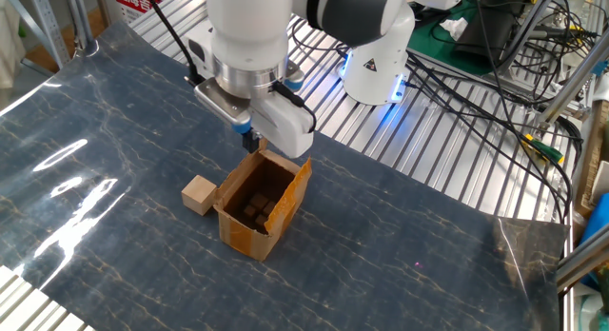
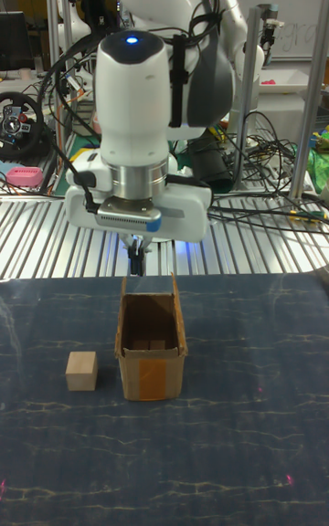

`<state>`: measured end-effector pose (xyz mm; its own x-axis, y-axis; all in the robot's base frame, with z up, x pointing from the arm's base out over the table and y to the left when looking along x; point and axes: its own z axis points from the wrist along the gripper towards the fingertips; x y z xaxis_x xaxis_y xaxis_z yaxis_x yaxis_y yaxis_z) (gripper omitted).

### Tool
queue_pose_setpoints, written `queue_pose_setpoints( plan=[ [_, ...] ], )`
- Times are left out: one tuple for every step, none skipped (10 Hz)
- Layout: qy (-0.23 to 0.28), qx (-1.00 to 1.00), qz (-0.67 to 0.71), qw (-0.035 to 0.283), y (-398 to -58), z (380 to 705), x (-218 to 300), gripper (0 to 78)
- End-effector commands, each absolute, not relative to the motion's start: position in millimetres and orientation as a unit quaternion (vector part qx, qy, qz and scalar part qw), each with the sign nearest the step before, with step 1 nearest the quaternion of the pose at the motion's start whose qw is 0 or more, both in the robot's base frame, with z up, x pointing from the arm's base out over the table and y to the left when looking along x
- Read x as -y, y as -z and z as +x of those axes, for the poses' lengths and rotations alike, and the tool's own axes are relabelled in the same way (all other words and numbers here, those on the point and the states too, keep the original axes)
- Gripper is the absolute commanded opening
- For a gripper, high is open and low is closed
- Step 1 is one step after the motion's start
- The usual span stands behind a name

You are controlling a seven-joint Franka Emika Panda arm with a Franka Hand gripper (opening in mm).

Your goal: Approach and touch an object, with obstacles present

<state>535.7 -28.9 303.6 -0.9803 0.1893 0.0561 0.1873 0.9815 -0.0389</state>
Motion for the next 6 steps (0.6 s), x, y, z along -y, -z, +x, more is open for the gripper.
queue_pose_setpoints(
  plan=[
    [-0.016, 0.995, -0.098, 0.028, -304.6, 536.9, 29.8, 0.0],
    [-0.016, 0.995, -0.097, 0.028, -304.6, 536.9, 29.8, 0.0],
    [-0.017, 0.995, -0.095, 0.027, -304.6, 536.9, 29.8, 0.0],
    [-0.014, 0.996, -0.089, 0.023, -304.6, 536.9, 29.8, 0.0],
    [-0.008, 0.996, -0.084, 0.022, -304.6, 536.9, 29.8, 0.0],
    [-0.012, 0.995, -0.095, 0.022, -304.6, 536.9, 29.8, 0.0]
  ],
)
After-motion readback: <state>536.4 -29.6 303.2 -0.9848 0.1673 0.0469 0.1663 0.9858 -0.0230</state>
